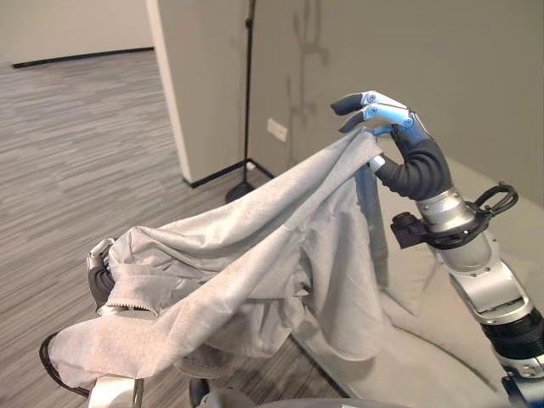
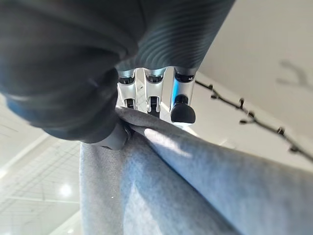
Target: Hang the clothes on the sofa on the clothes rack.
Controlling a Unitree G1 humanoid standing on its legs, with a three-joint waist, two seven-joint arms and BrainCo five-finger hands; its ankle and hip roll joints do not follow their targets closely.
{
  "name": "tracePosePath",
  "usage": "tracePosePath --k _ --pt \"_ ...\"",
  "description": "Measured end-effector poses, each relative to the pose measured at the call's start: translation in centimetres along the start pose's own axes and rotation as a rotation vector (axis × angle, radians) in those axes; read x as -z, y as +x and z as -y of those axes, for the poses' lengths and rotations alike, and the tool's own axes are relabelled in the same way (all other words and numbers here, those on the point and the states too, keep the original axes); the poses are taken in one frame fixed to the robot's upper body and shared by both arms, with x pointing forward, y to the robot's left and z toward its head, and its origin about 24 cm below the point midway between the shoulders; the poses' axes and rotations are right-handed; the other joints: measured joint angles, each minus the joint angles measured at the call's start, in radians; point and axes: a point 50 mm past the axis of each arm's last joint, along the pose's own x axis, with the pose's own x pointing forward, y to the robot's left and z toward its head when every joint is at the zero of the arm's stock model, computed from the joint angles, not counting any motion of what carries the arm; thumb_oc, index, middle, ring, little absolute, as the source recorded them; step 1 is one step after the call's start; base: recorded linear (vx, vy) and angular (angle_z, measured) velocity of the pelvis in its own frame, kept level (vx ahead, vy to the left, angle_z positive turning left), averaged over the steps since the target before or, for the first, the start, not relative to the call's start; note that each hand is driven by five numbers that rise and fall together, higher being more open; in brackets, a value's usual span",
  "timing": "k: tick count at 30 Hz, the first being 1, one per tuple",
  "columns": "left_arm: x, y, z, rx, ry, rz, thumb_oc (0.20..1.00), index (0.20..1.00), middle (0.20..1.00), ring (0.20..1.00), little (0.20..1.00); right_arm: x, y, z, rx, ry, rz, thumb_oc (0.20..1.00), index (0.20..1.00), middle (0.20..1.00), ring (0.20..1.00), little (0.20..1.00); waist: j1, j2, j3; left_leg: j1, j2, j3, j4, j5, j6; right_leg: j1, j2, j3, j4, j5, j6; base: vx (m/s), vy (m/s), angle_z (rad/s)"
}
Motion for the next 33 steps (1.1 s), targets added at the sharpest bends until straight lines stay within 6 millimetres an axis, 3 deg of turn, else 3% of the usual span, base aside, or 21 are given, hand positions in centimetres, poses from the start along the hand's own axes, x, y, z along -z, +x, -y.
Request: tracePosePath --k 3,4,6,7,8,9,13,15,16,18,20,22,24,26,27,28,29,30,31,32,33 --pt "-0.9 0.7 1.3 0.022 -0.031 0.038 0.200 0.200 0.200 0.200 0.200 0.1 -0.1 0.2 0.014 -0.029 -0.015 0.200 0.200 0.200 0.200 0.200 -0.034 -0.011 0.027 -0.015 0.031 -0.011 0.111 -0.027 -0.012 0.024 -0.060 -0.014 -0.008 0.021 0.032 0.01 0.205 0.24" --pt "-1.5 0.5 3.1 0.073 -0.070 0.055 0.200 0.200 0.200 0.200 0.200 0.2 -0.2 0.9 0.021 -0.080 -0.022 0.200 0.200 0.200 0.200 0.200 -0.076 0.040 0.033 0.024 0.056 -0.028 0.080 -0.007 -0.027 0.048 -0.068 -0.030 0.007 0.027 0.095 0.07 0.707 0.59" --pt "-2.7 1.5 4.0 0.102 -0.083 0.110 0.200 0.200 0.200 0.200 0.200 0.9 -1.1 0.7 0.053 -0.074 -0.070 0.200 0.200 0.200 0.200 0.200 -0.091 -0.021 0.039 -0.001 0.003 -0.076 0.123 -0.118 -0.071 0.027 -0.166 0.004 0.010 0.064 0.118 0.10 0.943 0.45" --pt "-3.5 2.3 5.6 0.121 -0.127 0.136 0.200 0.200 0.200 0.200 0.200 1.2 -2.4 1.8 0.104 -0.126 -0.106 0.200 0.200 0.200 0.200 0.200 -0.086 -0.022 0.032 -0.126 0.054 -0.140 0.341 -0.205 -0.053 0.017 -0.187 0.059 0.036 0.055 0.127 0.14 0.629 0.94" --pt "-3.8 2.2 6.6 0.163 -0.129 0.145 0.200 0.200 0.200 0.200 0.200 2.5 -3.4 3.1 0.171 -0.182 -0.212 0.200 0.200 0.200 0.200 0.200 -0.122 0.017 0.032 -0.171 0.129 -0.175 0.325 -0.166 -0.029 0.007 -0.214 0.040 0.087 0.007 0.205 0.17 0.577 0.94" --pt "-4.0 1.9 7.5 0.197 -0.144 0.149 0.200 0.200 0.200 0.200 0.200 3.0 -4.2 3.1 0.200 -0.190 -0.252 0.200 0.200 0.200 0.200 0.200 -0.120 0.022 0.050 -0.189 0.125 -0.189 0.365 -0.183 -0.077 0.007 -0.261 0.051 0.109 0.004 0.223 0.26 0.550 0.63" --pt "-4.9 1.0 9.8 0.344 -0.154 0.184 0.200 0.200 0.200 0.200 0.200 3.6 -5.9 1.2 0.227 -0.143 -0.351 0.200 0.200 0.200 0.200 0.200 -0.122 -0.006 0.058 -0.300 0.028 -0.171 0.620 -0.375 -0.005 0.042 -0.397 0.016 0.081 0.103 0.138 0.22 0.554 0.39" --pt "-5.0 0.7 10.0 0.460 -0.078 0.223 0.200 0.200 0.200 0.200 0.200 3.4 -5.5 0.0 0.275 -0.112 -0.352 0.200 0.200 0.200 0.200 0.200 -0.125 -0.021 0.058 -0.314 -0.074 -0.111 0.640 -0.427 0.074 -0.035 -0.511 -0.002 0.121 0.321 0.051 0.13 0.544 0.10" --pt "-5.1 1.0 9.6 0.465 -0.057 0.240 0.200 0.200 0.200 0.200 0.200 3.4 -5.3 -0.1 0.279 -0.107 -0.344 0.200 0.200 0.200 0.200 0.200 -0.122 -0.017 0.058 -0.309 -0.089 -0.093 0.627 -0.426 0.102 -0.080 -0.541 -0.016 0.148 0.359 0.077 0.17 0.570 -0.04" --pt "-5.9 2.1 9.0 0.450 -0.018 0.288 0.200 0.200 0.200 0.200 0.200 3.4 -5.5 -0.1 0.271 -0.150 -0.350 0.200 0.200 0.200 0.200 0.200 -0.141 -0.001 0.066 -0.285 -0.139 -0.090 0.529 -0.410 0.158 -0.139 -0.494 -0.040 0.258 0.285 0.066 0.22 0.570 0.20" --pt "-6.2 2.4 8.8 0.423 -0.007 0.310 0.200 0.200 0.200 0.200 0.200 3.5 -6.5 0.4 0.241 -0.225 -0.374 0.200 0.200 0.200 0.200 0.200 -0.168 0.013 0.075 -0.152 -0.215 -0.079 0.286 -0.310 0.185 -0.183 -0.367 0.048 0.407 0.036 0.053 0.19 0.547 0.28" --pt "-6.5 1.9 9.4 0.421 -0.050 0.310 0.200 0.200 0.200 0.200 0.200 3.2 -7.1 1.9 0.227 -0.308 -0.373 0.200 0.200 0.200 0.200 0.200 -0.176 0.077 0.080 -0.009 -0.239 -0.032 0.052 -0.215 0.206 -0.259 -0.223 0.072 0.525 -0.089 0.044 0.13 0.418 -0.21" --pt "-7.5 2.0 10.0 0.409 -0.076 0.352 0.200 0.200 0.200 0.200 0.200 2.6 -7.3 2.8 0.222 -0.356 -0.341 0.200 0.200 0.200 0.200 0.200 -0.218 0.094 0.084 0.017 -0.266 -0.028 0.004 -0.190 0.194 -0.354 -0.171 0.048 0.583 -0.144 0.055 0.16 0.265 -0.09" --pt "-7.6 0.9 11.8 0.435 -0.151 0.317 0.200 0.200 0.200 0.200 0.200 2.9 -7.9 2.5 0.195 -0.356 -0.371 0.200 0.200 0.200 0.200 0.200 -0.266 0.098 0.107 0.052 -0.241 -0.040 -0.049 -0.223 0.208 -0.520 -0.032 0.106 0.503 -0.145 0.043 0.39 0.223 -0.06" --pt "-7.4 -2.7 15.8 0.606 -0.240 0.246 0.200 0.200 0.200 0.200 0.200 3.3 -8.4 2.7 0.189 -0.368 -0.399 0.200 0.200 0.200 0.200 0.200 -0.349 0.067 0.106 0.212 -0.248 -0.062 -0.121 -0.268 0.130 -0.486 0.053 0.203 0.309 -0.031 0.032 0.69 -0.007 0.35" --pt "-9.0 -4.3 18.0 0.697 -0.306 0.266 0.200 0.200 0.200 0.200 0.200 3.4 -9.1 3.2 0.194 -0.395 -0.435 0.200 0.200 0.200 0.200 0.200 -0.378 0.069 0.104 0.191 -0.291 -0.009 0.084 -0.327 0.108 -0.488 0.013 0.186 0.469 -0.126 0.036 0.76 -0.211 0.83" --pt "-9.8 -5.5 19.0 0.761 -0.339 0.273 0.200 0.200 0.200 0.200 0.200 3.4 -9.8 3.8 0.206 -0.422 -0.456 0.200 0.200 0.200 0.200 0.200 -0.400 0.093 0.099 0.202 -0.297 -0.010 0.107 -0.340 0.097 -0.443 0.017 0.159 0.502 -0.238 0.101 0.77 -0.396 0.89" --pt "-10.1 -6.6 19.3 0.835 -0.340 0.295 0.200 0.200 0.200 0.200 0.200 3.6 -11.3 4.3 0.259 -0.434 -0.519 0.200 0.200 0.200 0.200 0.200 -0.407 0.115 0.096 0.212 -0.273 -0.017 0.089 -0.322 0.068 -0.381 0.046 0.116 0.467 -0.256 0.085 0.43 -0.322 1.16" --pt "-10.7 -7.2 18.3 0.920 -0.308 0.387 0.200 0.200 0.200 0.200 0.200 4.0 -12.8 4.3 0.311 -0.416 -0.604 0.200 0.200 0.200 0.200 0.200 -0.390 0.059 0.085 0.131 -0.267 -0.030 0.332 -0.274 -0.026 -0.263 0.060 0.098 0.361 -0.277 0.039 0.20 -0.260 1.01" --pt "-10.6 -6.7 17.9 0.917 -0.289 0.399 0.200 0.200 0.200 0.200 0.200 4.1 -12.7 4.3 0.300 -0.414 -0.598 0.200 0.200 0.200 0.200 0.200 -0.373 0.032 0.060 0.049 -0.256 -0.031 0.455 -0.226 -0.041 -0.238 0.049 0.082 0.308 -0.288 0.125 0.11 -0.142 0.41" --pt "-10.7 -5.9 17.2 0.875 -0.292 0.406 0.200 0.200 0.200 0.200 0.200 3.9 -11.7 5.0 0.284 -0.446 -0.545 0.200 0.200 0.200 0.200 0.200 -0.327 0.065 0.032 -0.026 -0.190 -0.011 0.538 -0.211 -0.027 -0.282 0.005 0.075 0.433 -0.326 0.014 0.19 -0.132 -0.14"
